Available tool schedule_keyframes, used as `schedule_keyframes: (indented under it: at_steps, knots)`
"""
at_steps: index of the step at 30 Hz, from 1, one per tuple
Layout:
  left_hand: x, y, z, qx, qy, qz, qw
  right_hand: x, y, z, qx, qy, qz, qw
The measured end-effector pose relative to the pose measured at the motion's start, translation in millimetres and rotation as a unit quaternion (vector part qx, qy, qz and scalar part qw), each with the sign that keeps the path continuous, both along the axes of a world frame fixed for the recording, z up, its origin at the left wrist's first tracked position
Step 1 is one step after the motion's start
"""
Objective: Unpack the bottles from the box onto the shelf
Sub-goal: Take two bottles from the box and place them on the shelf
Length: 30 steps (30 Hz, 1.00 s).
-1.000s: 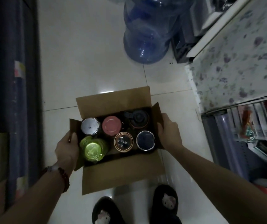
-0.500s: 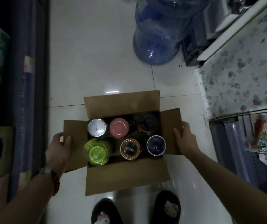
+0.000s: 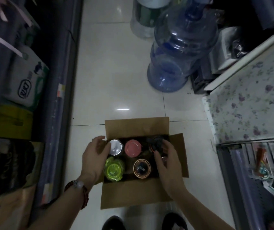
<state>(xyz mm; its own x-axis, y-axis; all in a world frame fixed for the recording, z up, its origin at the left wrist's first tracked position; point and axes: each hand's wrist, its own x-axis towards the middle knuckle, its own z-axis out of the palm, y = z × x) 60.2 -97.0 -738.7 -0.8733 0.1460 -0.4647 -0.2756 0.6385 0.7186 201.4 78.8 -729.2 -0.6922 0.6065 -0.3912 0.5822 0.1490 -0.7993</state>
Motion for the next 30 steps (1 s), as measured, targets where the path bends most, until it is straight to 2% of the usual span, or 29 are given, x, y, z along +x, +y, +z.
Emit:
schedule_keyframes:
  at_steps: [5, 8, 13, 20, 24, 30]
  knots:
    - [11.5, -1.2, -39.9, 0.01, 0.026, -0.074, 0.997, 22.2, -41.2, -39.3, -0.072, 0.034, -0.018, 0.997]
    - [6.4, 0.8, -62.8, 0.035, 0.003, -0.124, 0.992, 32.9, -58.5, -71.4, -0.091, 0.049, -0.025, 0.994]
    - [-1.7, 0.4, -93.8, 0.084, -0.03, -0.139, 0.986, 39.3, -72.1, -111.3, -0.037, 0.062, -0.008, 0.997]
    - [-14.9, -2.4, -105.6, 0.093, -0.074, -0.164, 0.979, 27.9, -73.2, -124.3, -0.029, 0.062, 0.008, 0.998]
    - [-16.5, -5.4, -110.1, 0.048, -0.042, -0.211, 0.976, 19.6, -74.1, -131.2, 0.006, 0.056, -0.008, 0.998]
    - [-12.3, -3.1, -117.1, 0.065, 0.019, -0.164, 0.984, 17.1, -71.1, -139.1, 0.045, 0.045, -0.021, 0.998]
